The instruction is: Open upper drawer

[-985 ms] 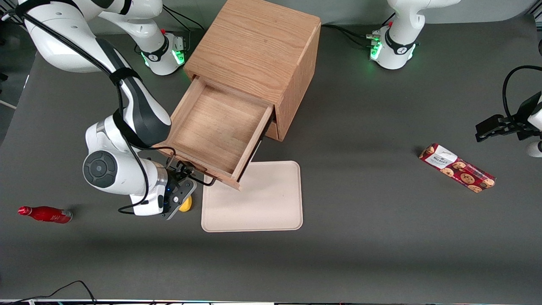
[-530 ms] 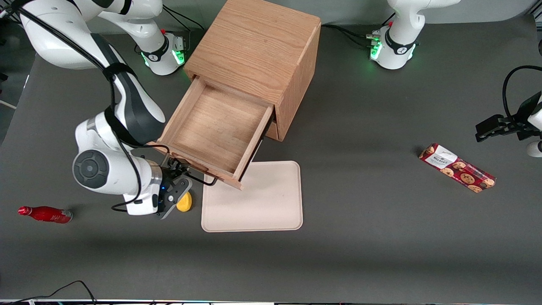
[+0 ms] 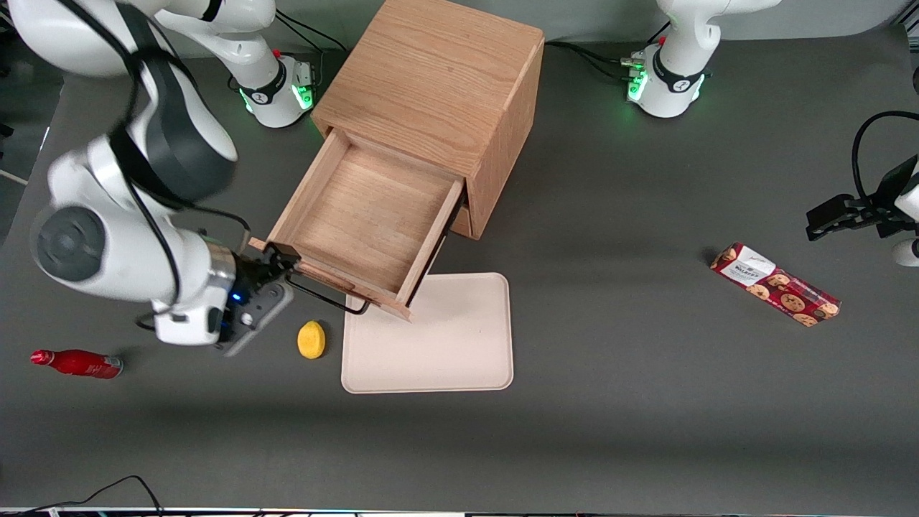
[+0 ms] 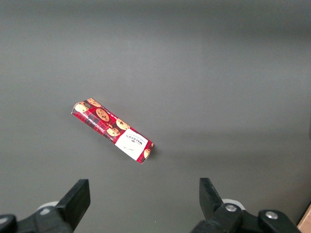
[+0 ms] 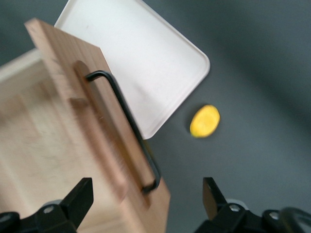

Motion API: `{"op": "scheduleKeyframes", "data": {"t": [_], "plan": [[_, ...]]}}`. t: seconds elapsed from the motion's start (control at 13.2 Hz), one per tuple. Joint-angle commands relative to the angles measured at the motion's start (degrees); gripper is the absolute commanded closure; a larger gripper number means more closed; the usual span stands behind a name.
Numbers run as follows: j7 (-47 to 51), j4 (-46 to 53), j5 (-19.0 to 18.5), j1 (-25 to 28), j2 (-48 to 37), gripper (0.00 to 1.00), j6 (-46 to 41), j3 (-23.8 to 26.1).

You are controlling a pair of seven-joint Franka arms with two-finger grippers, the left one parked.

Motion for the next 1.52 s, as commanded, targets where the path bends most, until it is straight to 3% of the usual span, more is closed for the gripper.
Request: {"op": "scheduleKeyframes", "data": {"t": [0.0, 0.15, 0.38, 0.61, 0.91, 1.44], "plan": [[12.86, -3.32, 1.10, -0.09, -11.73, 0.00, -7.38, -0.92], [23.23, -7.87, 1.10, -0.61, -19.46, 0.00, -10.39, -1.18], [29.07, -19.64, 1.36, -2.28, -31.68, 0.00, -11.81, -1.88], [29.17, -30.80, 7.67, -2.29, -42.41, 0.00, -8.66, -10.12], [28.47, -40.31, 7.95, -2.38, -52.09, 0.00, -5.66, -13.47], [25.65, -30.76, 8.22, -2.02, -44.74, 0.00, -5.30, -18.23]]}}
